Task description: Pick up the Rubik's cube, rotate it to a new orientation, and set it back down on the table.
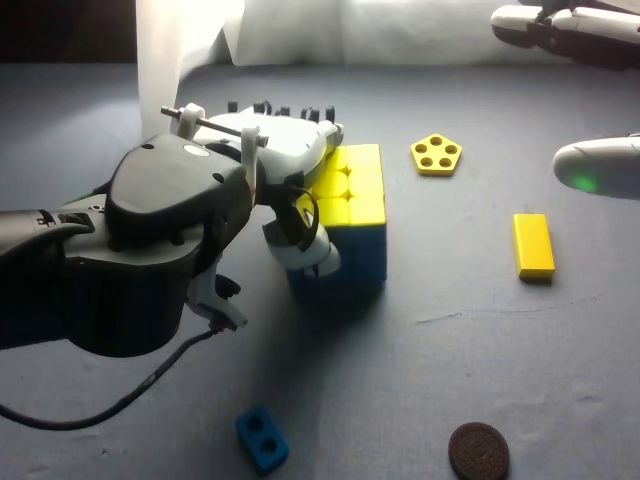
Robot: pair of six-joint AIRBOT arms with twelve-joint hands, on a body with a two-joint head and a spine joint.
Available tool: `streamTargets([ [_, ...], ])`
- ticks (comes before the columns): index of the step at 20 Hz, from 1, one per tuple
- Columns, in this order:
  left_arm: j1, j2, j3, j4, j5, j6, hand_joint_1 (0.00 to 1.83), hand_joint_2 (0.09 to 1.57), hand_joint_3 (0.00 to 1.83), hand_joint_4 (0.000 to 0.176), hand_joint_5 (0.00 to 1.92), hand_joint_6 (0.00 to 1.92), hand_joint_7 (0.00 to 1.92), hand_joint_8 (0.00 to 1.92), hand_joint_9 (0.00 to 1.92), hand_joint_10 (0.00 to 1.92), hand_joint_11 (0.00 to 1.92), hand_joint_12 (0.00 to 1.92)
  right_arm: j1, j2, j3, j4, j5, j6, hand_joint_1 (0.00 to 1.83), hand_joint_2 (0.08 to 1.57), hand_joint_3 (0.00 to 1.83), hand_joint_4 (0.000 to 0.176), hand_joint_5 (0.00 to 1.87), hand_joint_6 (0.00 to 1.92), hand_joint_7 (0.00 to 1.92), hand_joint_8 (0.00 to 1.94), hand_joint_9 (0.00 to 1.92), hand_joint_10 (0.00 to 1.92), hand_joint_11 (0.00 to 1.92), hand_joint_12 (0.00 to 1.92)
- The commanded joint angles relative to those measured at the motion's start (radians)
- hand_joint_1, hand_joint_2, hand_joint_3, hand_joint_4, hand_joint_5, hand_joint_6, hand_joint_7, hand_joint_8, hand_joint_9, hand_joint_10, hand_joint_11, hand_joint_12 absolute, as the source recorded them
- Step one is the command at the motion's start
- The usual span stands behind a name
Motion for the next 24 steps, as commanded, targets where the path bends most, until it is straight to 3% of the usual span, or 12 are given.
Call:
streamTargets([
  [1, -0.003, 0.002, 0.005, 0.022, -0.018, 0.0, 1.09, 1.07, 0.0, 0.0, 0.39, 0.02, 0.48, 0.24, 0.37, 0.71, 0.05, 1.28, 0.004, 0.006, -0.002, 0.02, 0.128, 0.0, 0.0, 1.25, 0.0, 0.0, 0.08, 0.01, 0.11, 0.01, 0.06, 0.01, 0.0, 0.0],
  [2, -0.003, 0.002, 0.005, 0.022, -0.018, 0.0, 1.11, 1.06, 0.0, 0.0, 0.42, 0.02, 0.37, 0.56, 0.29, 0.98, 0.05, 1.37, 0.004, 0.006, -0.002, 0.02, 0.129, 0.0, 0.0, 1.25, 0.0, 0.0, 0.08, 0.01, 0.12, 0.01, 0.06, 0.01, 0.0, 0.0],
  [3, -0.003, 0.002, 0.004, 0.019, -0.018, 0.0, 1.17, 1.09, 0.0, 0.0, 0.41, 0.57, 0.17, 1.36, 0.19, 1.53, 0.15, 1.68, 0.004, 0.006, -0.002, 0.02, 0.129, 0.0, 0.0, 1.25, 0.0, 0.0, 0.07, 0.01, 0.11, 0.01, 0.06, 0.01, 0.0, 0.0],
  [4, -0.003, 0.002, 0.004, 0.017, -0.018, 0.0, 1.19, 1.09, 0.0, 0.0, 0.31, 1.01, 0.19, 1.51, 0.21, 1.62, 0.17, 1.76, 0.003, 0.006, -0.002, 0.02, 0.129, -0.002, 0.0, 1.25, 0.0, 0.0, 0.07, 0.0, 0.11, 0.0, 0.05, 0.01, 0.0, 0.0],
  [6, -0.004, 0.003, 0.001, 0.015, -0.018, 0.0, 1.2, 1.14, 0.01, 0.0, 0.25, 1.5, 0.19, 1.71, 0.22, 1.79, 0.2, 1.9, 0.002, 0.006, -0.002, 0.02, 0.13, -0.002, 0.0, 1.25, 0.0, 0.0, 0.06, 0.0, 0.11, 0.0, 0.06, 0.01, 0.0, 0.0],
  [8, -0.009, 0.005, -0.001, 0.015, -0.018, 0.0, 1.2, 1.13, 0.0, 0.0, 0.23, 1.57, 0.18, 1.74, 0.23, 1.84, 0.22, 1.92, 0.001, 0.006, -0.002, 0.02, 0.13, -0.003, 0.0, 1.25, 0.0, 0.0, 0.06, 0.0, 0.11, 0.0, 0.06, 0.01, 0.0, 0.0],
  [9, -0.014, 0.006, -0.003, 0.015, -0.018, 0.0, 1.06, 1.29, 0.02, 0.0, 0.49, 1.61, 0.17, 1.75, 0.2, 1.83, 0.2, 1.92, 0.001, 0.006, -0.002, 0.02, 0.14, -0.004, 0.0, 1.25, 0.0, 0.0, 0.03, 0.0, 0.09, 0.0, 0.04, 0.0, 0.0, 0.0],
  [10, -0.017, 0.006, -0.004, 0.015, -0.018, 0.0, 1.17, 1.2, 0.0, 0.0, 0.27, 1.57, 0.15, 1.75, 0.18, 1.82, 0.19, 1.91, -0.001, 0.007, -0.002, 0.02, 0.151, -0.012, 0.0, 1.25, 0.0, 0.0, 0.05, 0.01, 0.09, 0.0, 0.04, 0.0, 0.0, 0.0],
  [11, -0.023, 0.006, -0.006, 0.015, -0.018, 0.0, 1.22, 1.16, 0.0, 0.0, 0.23, 1.54, 0.15, 1.75, 0.18, 1.82, 0.18, 1.9, -0.009, 0.007, -0.002, 0.02, 0.186, -0.036, 0.0, 1.25, 0.0, 0.0, 0.06, 0.01, 0.09, 0.0, 0.05, 0.01, 0.0, 0.0],
  [16, -0.054, 0.017, -0.039, -0.002, -0.018, 0.003, 1.28, 1.16, 0.0, 0.0, 0.25, 1.46, 0.15, 1.68, 0.19, 1.74, 0.22, 1.86, -0.11, 0.012, -0.002, 0.02, 0.397, -0.116, 0.0, 1.25, 0.0, 0.0, 0.03, 0.0, 0.09, 0.0, 0.04, 0.0, 0.0, 0.0],
  [19, -0.096, 0.039, -0.083, -0.071, -0.018, 0.087, 1.3, 1.13, 0.0, 0.0, 0.23, 1.43, 0.17, 1.62, 0.23, 1.66, 0.23, 1.78, -0.115, 0.012, -0.002, 0.006, 0.363, -0.131, 0.0, 1.25, 0.0, 0.0, 0.03, 0.01, 0.1, 0.01, 0.05, 0.01, 0.0, 0.0],
  [24, -0.173, 0.067, -0.124, -0.148, -0.018, 0.175, 1.31, 1.1, 0.0, 0.0, 0.24, 1.43, 0.22, 1.52, 0.24, 1.57, 0.2, 1.77, -0.045, 0.011, -0.012, -0.027, 0.155, -0.12, 0.0, 1.24, 0.0, 0.0, 0.03, 0.01, 0.08, 0.0, 0.04, 0.0, 0.0, 0.0],
])
